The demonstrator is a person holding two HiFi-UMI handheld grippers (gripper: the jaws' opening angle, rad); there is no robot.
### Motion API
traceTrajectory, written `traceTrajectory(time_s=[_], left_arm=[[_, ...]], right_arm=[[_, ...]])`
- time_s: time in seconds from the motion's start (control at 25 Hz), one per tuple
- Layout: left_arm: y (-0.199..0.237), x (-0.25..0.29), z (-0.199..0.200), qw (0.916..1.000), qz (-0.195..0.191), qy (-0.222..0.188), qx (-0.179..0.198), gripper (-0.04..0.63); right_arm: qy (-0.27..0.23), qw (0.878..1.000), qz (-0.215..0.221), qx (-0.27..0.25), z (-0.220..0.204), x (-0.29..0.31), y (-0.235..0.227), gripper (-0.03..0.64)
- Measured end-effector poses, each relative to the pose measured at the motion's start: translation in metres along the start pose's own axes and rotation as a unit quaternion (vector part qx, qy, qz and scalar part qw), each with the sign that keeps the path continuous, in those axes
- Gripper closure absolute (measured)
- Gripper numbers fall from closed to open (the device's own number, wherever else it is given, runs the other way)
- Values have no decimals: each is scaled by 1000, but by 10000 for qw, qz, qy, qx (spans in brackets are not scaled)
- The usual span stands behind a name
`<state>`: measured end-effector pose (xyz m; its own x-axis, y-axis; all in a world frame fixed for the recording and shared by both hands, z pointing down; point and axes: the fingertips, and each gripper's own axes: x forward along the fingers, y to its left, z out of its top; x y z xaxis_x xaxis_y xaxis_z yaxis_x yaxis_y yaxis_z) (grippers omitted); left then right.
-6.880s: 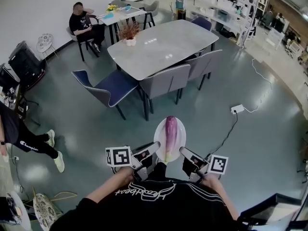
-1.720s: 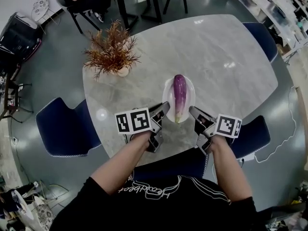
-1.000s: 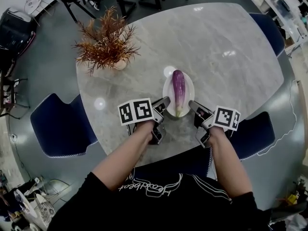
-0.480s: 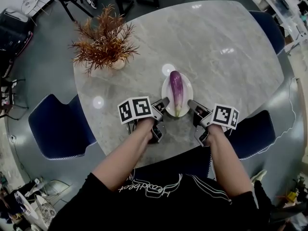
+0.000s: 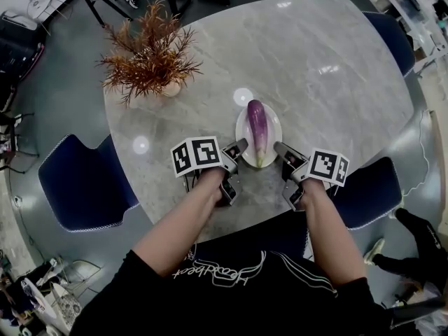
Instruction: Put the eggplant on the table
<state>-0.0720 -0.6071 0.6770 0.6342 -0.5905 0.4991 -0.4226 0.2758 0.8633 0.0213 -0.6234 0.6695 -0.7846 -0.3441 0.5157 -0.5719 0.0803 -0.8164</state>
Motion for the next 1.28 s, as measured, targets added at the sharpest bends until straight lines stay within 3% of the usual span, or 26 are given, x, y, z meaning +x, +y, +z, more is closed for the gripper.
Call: traceTrajectory(time_s=[0.28,0.52,0.88,1.04,1.16,1.28], left_arm=[[0,0,1,10000,-41,-40,20,562],[-4,-1,1,9999,-106,-37,43,508],[-7,-16,0,9998,9,-173,129,479],[-10,-31,-1,9989,-26,-241,395,479],[-5,-43,-6,9984,-36,-290,486,479],[-12,-55,-19,9978,-179,-290,566,479]], right_arm=[[7,9994,-251,-224,-2,2,-1,595],[-44,9990,-324,-307,-3,2,-1,595],[-51,9934,-826,-800,-1,-12,-7,566],[-273,9907,-909,-972,1,-19,-5,566],[-420,9897,-865,-1061,-8,-25,-1,566],[-389,9919,-555,-1075,-22,-37,12,566]])
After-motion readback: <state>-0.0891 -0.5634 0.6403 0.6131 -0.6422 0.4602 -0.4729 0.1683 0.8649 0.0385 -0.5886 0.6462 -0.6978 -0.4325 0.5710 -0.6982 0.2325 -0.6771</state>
